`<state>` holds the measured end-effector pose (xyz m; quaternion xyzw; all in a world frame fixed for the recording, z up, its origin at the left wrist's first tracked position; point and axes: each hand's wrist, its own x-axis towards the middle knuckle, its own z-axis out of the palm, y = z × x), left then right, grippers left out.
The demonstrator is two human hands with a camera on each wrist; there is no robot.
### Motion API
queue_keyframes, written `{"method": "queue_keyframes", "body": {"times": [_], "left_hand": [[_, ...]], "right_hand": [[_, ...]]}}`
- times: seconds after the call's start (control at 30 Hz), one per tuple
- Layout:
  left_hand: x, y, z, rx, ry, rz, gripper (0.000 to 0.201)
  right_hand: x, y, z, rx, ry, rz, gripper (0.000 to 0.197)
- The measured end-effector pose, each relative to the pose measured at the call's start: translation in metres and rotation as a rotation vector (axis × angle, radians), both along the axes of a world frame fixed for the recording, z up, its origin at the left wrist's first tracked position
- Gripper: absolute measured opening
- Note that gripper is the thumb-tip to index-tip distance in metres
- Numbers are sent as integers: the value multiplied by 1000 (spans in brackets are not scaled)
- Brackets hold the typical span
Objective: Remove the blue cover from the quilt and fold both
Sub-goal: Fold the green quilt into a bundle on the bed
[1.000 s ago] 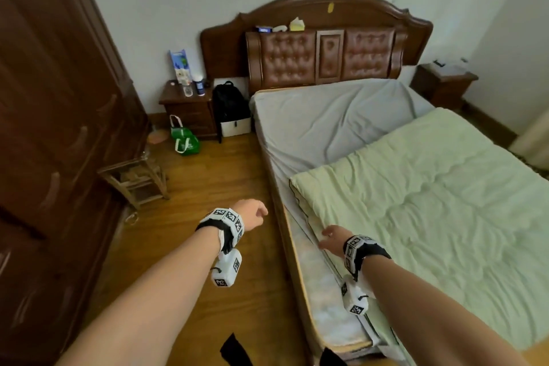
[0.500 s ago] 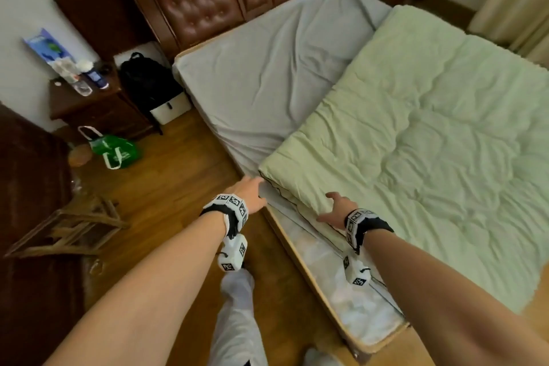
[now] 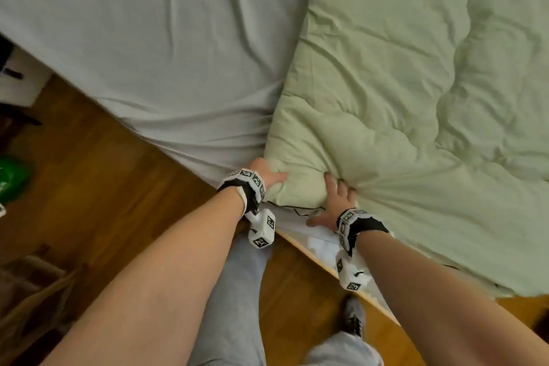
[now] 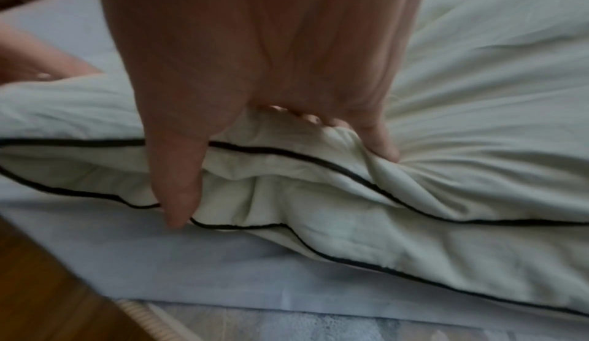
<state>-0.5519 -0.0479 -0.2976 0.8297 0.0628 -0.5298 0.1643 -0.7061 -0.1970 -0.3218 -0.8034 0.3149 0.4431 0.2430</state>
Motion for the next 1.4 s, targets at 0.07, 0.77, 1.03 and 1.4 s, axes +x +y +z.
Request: {"method": "queue_keyframes", "body": {"times": [0.07,0.77,1.03,1.4], "left_hand": [[14,-7,-5,-67,48,-16,82],[88,-3,295,-436,-388,-211,47],[201,135,325,-502,-422,-205,46],[436,414,366,-422,-513,-124,38]], "right_hand": [[11,6,0,-35,44,-59,148],[88,17,292,-343,-348,-10,31],[207,144,357,-284,-315,59,31],[454,407,400,-119,-339,160,37]]}}
